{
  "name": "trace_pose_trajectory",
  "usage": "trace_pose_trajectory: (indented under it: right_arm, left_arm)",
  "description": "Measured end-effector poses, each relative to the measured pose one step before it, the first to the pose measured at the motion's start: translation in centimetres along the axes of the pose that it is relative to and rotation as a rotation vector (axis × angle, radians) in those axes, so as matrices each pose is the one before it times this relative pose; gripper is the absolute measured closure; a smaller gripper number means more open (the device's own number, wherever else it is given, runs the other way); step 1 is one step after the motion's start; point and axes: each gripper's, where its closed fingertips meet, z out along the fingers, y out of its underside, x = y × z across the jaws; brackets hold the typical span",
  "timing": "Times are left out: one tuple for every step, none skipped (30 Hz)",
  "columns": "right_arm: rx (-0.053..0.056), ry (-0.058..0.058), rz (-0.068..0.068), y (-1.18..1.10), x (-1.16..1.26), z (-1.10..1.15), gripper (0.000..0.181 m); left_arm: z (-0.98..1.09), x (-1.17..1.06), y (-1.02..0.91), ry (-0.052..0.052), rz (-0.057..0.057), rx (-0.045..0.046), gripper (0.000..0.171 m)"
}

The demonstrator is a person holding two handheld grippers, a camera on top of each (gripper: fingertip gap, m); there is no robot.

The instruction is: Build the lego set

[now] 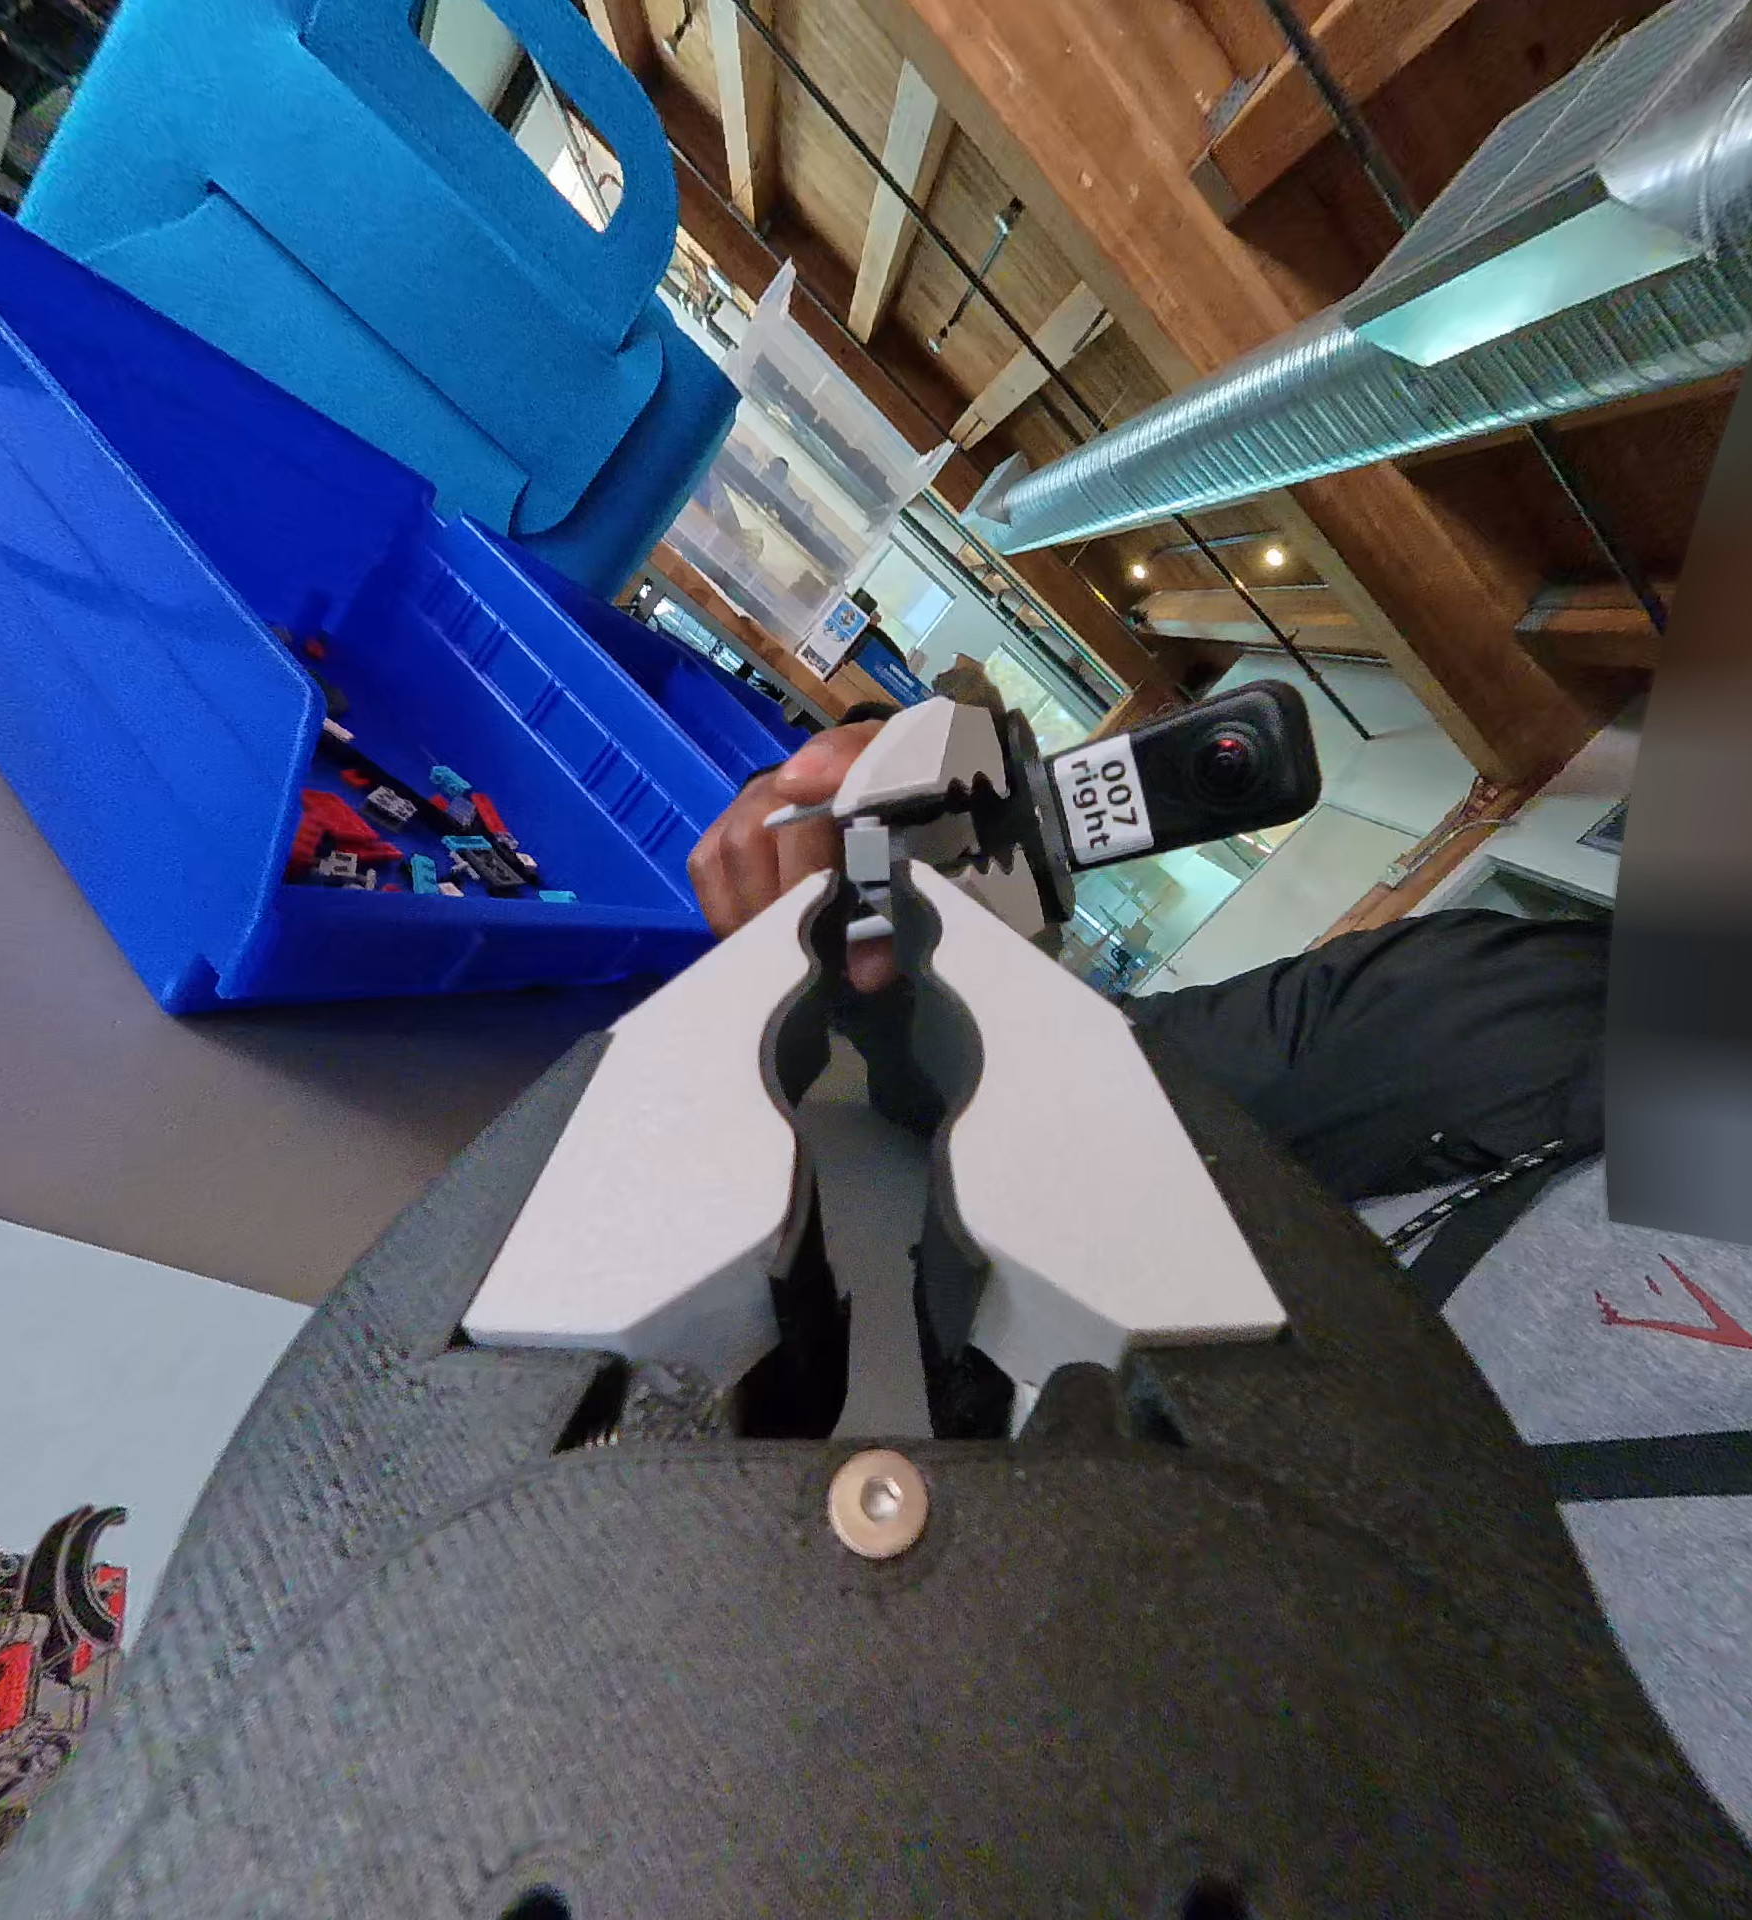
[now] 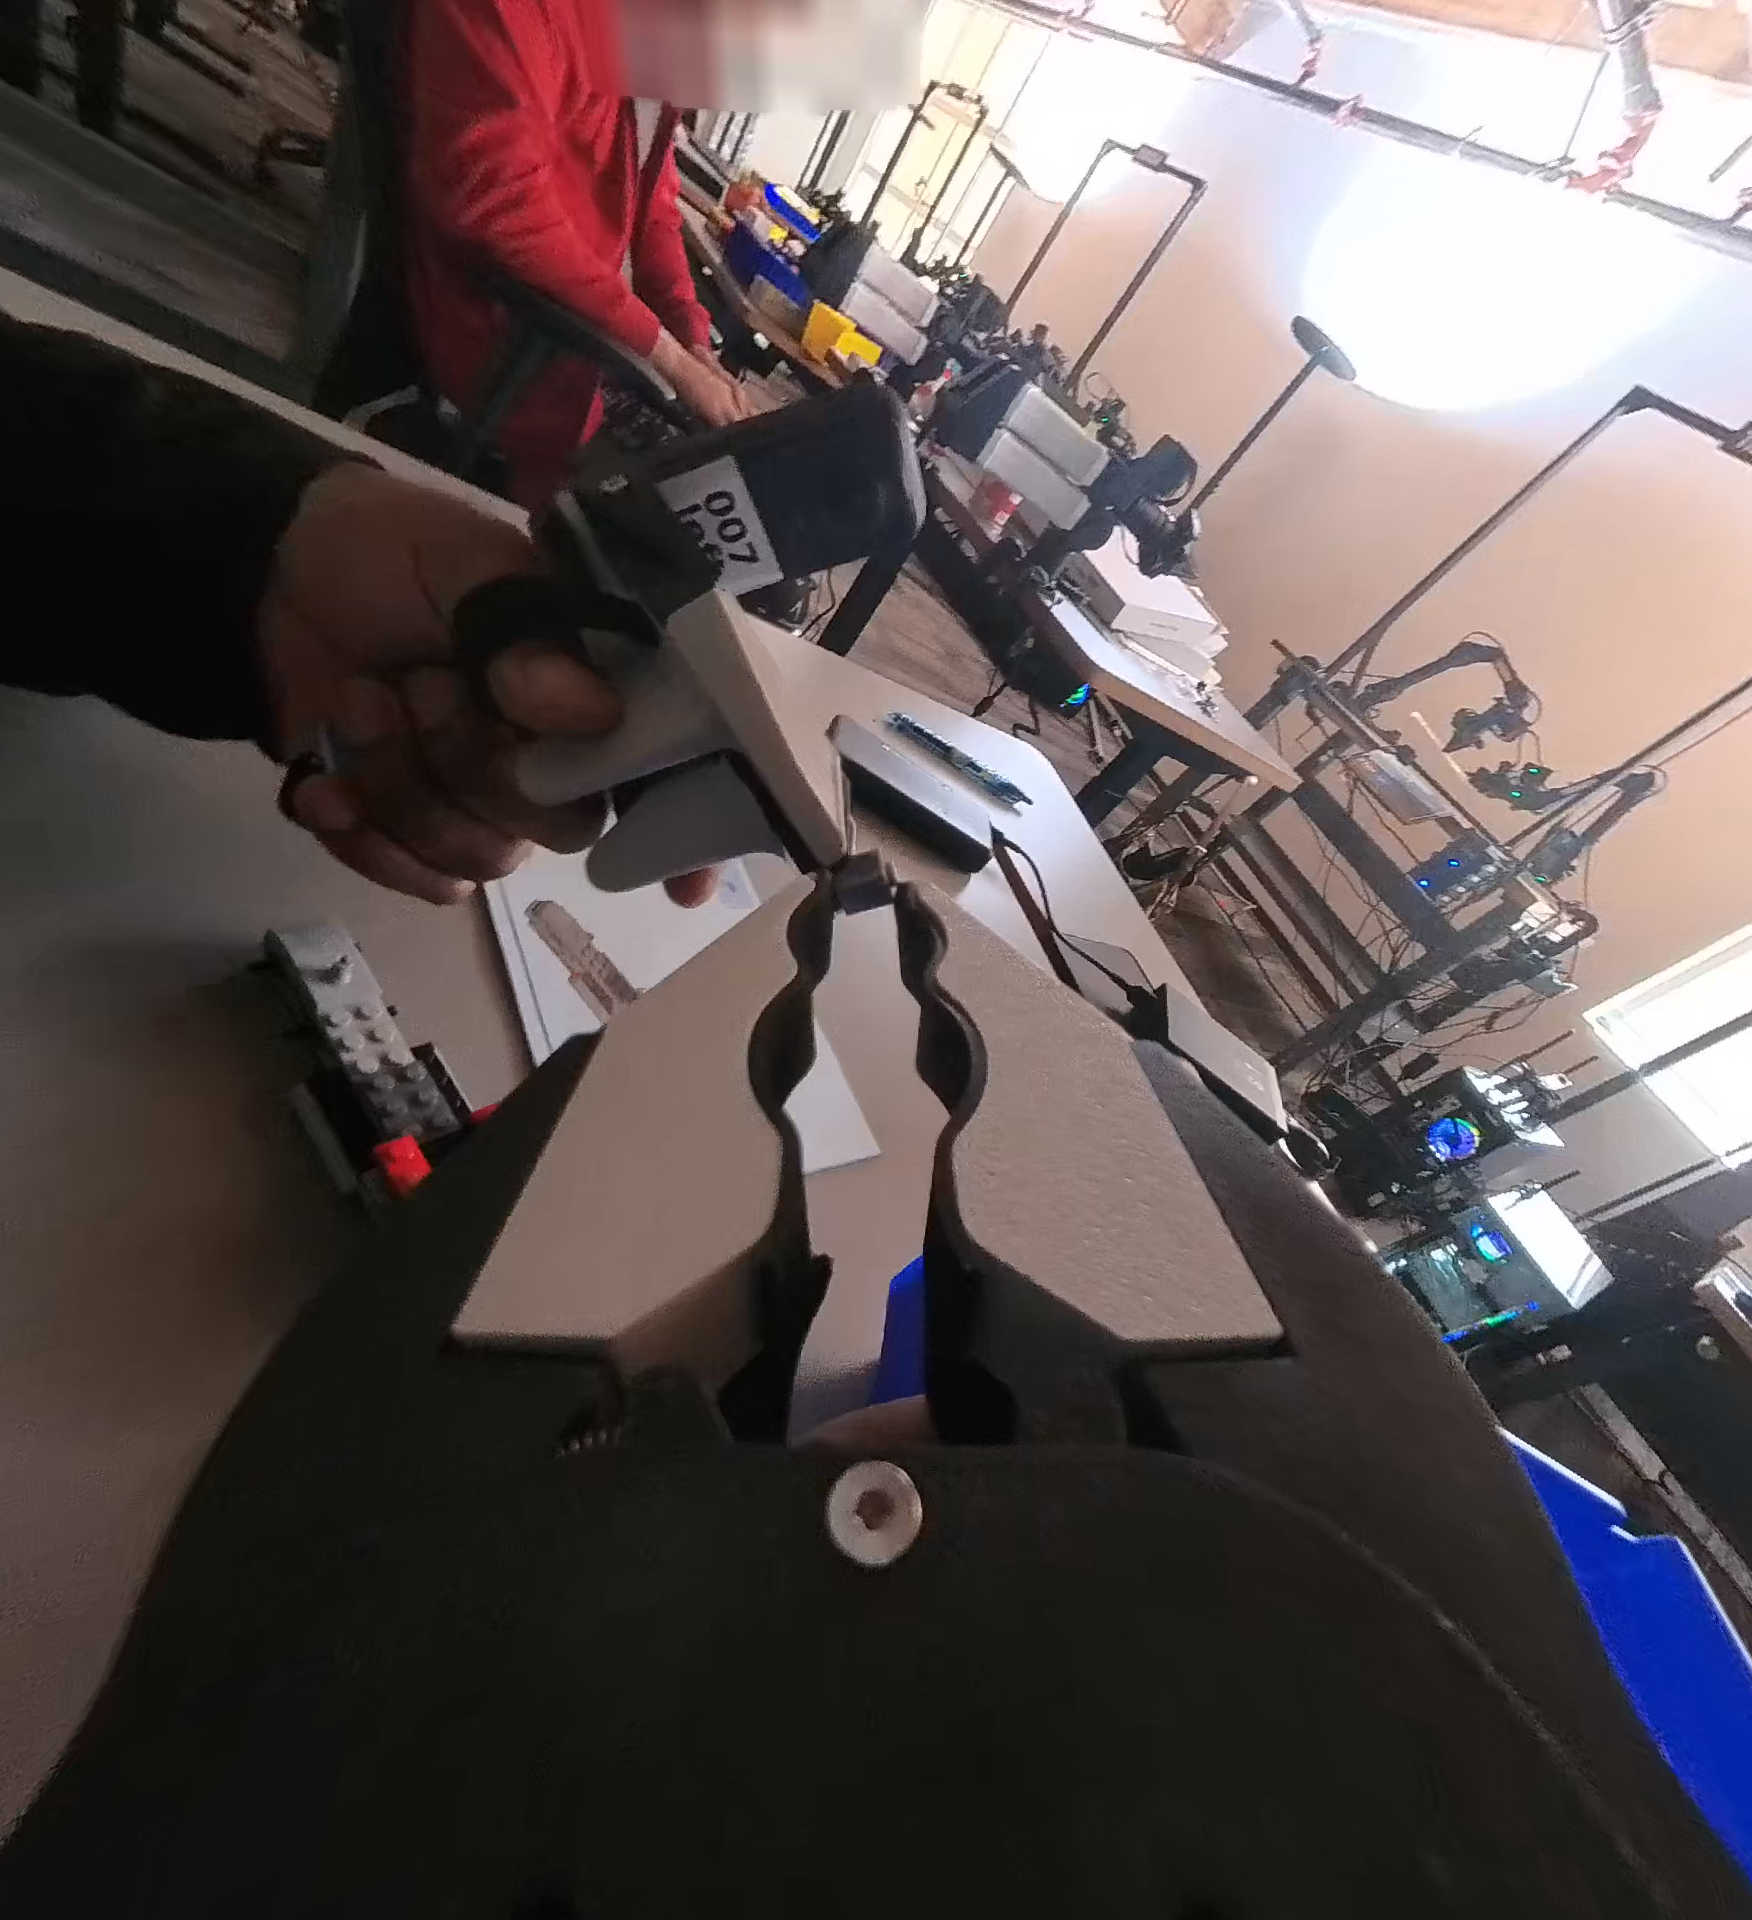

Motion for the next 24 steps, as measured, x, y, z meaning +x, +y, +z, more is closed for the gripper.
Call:
trace_pose_trajectory:
  right_arm:
    - [0.0050,0.0116,0.0110,-0.037,0.088,0.075,0.169]
    - [0.0049,0.0088,0.0133,-0.017,0.072,0.035,0.169]
    - [0.0037,0.0053,0.0164,0.004,0.058,-0.003,0.169]
    - [0.0014,0.0015,0.0176,0.008,0.008,0.062,0.169]
    - [-0.0007,0.0005,0.0151,0.051,-0.029,0.105,0.169]
    - [0.0000,0.0003,0.0114,0.035,-0.045,0.058,0.169]
    - [0.0024,-0.0007,0.0093,0.027,-0.023,0.044,0.169]
    - [0.0034,-0.0027,0.0073,0.015,-0.019,0.002,0.169]
    - [0.0012,-0.0040,0.0036,-0.010,-0.062,-0.060,0.169]
    - [0.0002,-0.0014,-0.0008,-0.021,-0.074,-0.037,0.169]
    - [-0.0002,-0.0009,-0.0037,0.014,-0.098,-0.034,0.169]
    - [-0.0011,-0.0010,-0.0035,0.038,-0.069,0.021,0.169]
    - [0.0001,-0.0004,0.0002,0.045,-0.059,0.051,0.169]
    - [0.0008,-0.0017,0.0042,0.013,-0.053,0.000,0.169]
    - [0.0007,-0.0035,0.0060,0.028,-0.010,-0.052,0.169]
    - [0.0014,-0.0029,0.0055,0.042,0.038,-0.087,0.169]
    - [0.0013,-0.0020,0.0046,0.041,0.034,-0.083,0.169]
    - [-0.0001,-0.0020,0.0040,0.066,0.016,-0.034,0.169]
    - [-0.0026,-0.0021,0.0044,0.098,0.006,0.041,0.169]
    - [-0.0041,-0.0022,0.0052,0.091,-0.010,0.032,0.169]
    - [-0.0029,-0.0026,0.0059,0.062,-0.015,-0.034,0.169]
    - [-0.0008,-0.0029,0.0068,0.009,-0.015,-0.054,0.169]
    - [0.0000,-0.0027,0.0074,-0.034,-0.008,-0.033,0.169]
    - [-0.0007,-0.0023,0.0068,0.008,-0.008,0.020,0.169]
  left_arm:
    - [-0.043,0.009,-0.130,0.0005,0.0024,0.00846,0.164]
    - [-0.037,0.013,-0.072,0.0022,0.0014,0.00510,0.163]
    - [-0.034,-0.011,-0.078,0.0025,-0.0008,0.00491,0.163]
    - [-0.042,-0.033,-0.056,0.0014,-0.0036,0.00440,0.163]
    - [-0.035,-0.081,-0.044,-0.0010,-0.0043,0.00439,0.163]
    - [-0.012,-0.057,-0.028,-0.0010,-0.0028,0.00320,0.162]
    - [0.009,-0.038,-0.007,-0.0001,-0.0016,0.00226,0.162]
    - [0.002,-0.021,-0.016,-0.0001,-0.0020,0.00258,0.160]
    - [0.030,-0.017,0.033,-0.0001,-0.0025,-0.00075,0.160]
    - [0.040,0.011,0.077,0.0008,-0.0004,-0.00335,0.160]
    - [0.052,-0.015,0.120,-0.0010,-0.0003,-0.00573,0.160]
    - [0.029,0.007,0.055,0.0004,-0.0009,-0.00231,0.163]
    - [0.000,-0.046,0.043,-0.0029,0.0010,-0.00262,0.163]
    - [-0.025,-0.030,0.021,-0.0019,0.0023,-0.00275,0.163]
    - [-0.017,-0.020,0.021,-0.0026,0.0045,-0.00324,0.163]
    - [-0.010,-0.026,0.010,-0.0034,0.0059,-0.00164,0.163]
    - [-0.008,-0.006,0.005,-0.0031,0.0066,-0.00094,0.163]
    - [-0.006,-0.030,0.020,-0.0040,0.0083,-0.00187,0.163]
    - [-0.012,-0.048,0.028,-0.0061,0.0087,-0.00264,0.164]
    - [0.001,-0.081,0.027,-0.0069,0.0081,-0.00215,0.164]
    - [-0.012,-0.030,0.017,-0.0035,0.0066,-0.00038,0.164]
    - [0.009,-0.001,0.003,-0.0002,0.0042,0.00066,0.164]
    - [0.007,0.012,-0.019,0.0005,0.0044,0.00151,0.164]
    - [0.009,0.000,-0.009,-0.0013,0.0055,0.00030,0.164]
